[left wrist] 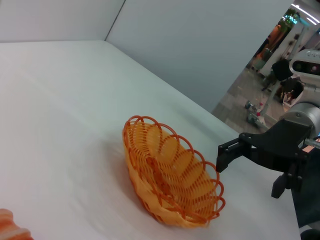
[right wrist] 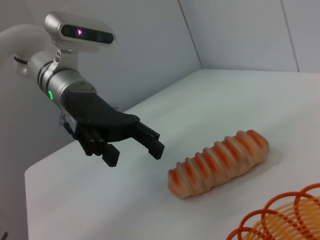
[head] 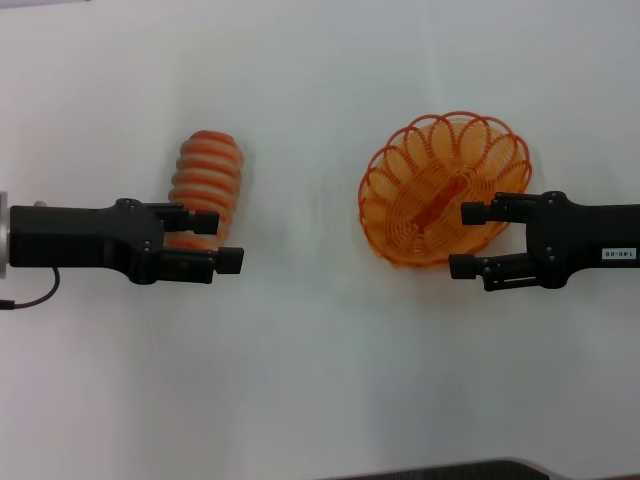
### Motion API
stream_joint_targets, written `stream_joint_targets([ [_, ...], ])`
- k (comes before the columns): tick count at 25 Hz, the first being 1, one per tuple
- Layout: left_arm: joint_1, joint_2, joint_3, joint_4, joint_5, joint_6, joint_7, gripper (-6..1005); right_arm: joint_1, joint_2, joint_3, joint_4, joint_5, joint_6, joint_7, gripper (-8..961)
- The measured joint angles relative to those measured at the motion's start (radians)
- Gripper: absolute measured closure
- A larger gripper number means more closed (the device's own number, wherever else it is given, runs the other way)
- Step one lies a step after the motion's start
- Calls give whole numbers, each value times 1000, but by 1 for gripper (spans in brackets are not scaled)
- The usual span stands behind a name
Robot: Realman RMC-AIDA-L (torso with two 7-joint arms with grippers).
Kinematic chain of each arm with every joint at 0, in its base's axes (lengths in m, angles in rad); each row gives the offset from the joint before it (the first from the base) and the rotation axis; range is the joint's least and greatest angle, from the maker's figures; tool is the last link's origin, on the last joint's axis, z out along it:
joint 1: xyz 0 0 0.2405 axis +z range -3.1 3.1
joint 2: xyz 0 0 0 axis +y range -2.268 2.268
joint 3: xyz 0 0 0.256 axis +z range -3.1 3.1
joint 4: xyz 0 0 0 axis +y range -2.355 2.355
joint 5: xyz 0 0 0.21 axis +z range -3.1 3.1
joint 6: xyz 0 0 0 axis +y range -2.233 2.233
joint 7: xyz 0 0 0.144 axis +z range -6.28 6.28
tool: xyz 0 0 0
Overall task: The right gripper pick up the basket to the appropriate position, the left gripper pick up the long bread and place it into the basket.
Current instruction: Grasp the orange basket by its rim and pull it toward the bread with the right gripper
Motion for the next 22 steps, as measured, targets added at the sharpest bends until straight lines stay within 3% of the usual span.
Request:
stream_joint_targets([
  [18,2,1,-5,0,1,3,-1,176,6,0,5,2,3,2,0,39],
  [22,2,0,-3,0,0,1,-1,176,19,-19,30,-5,59,-5,47,39],
])
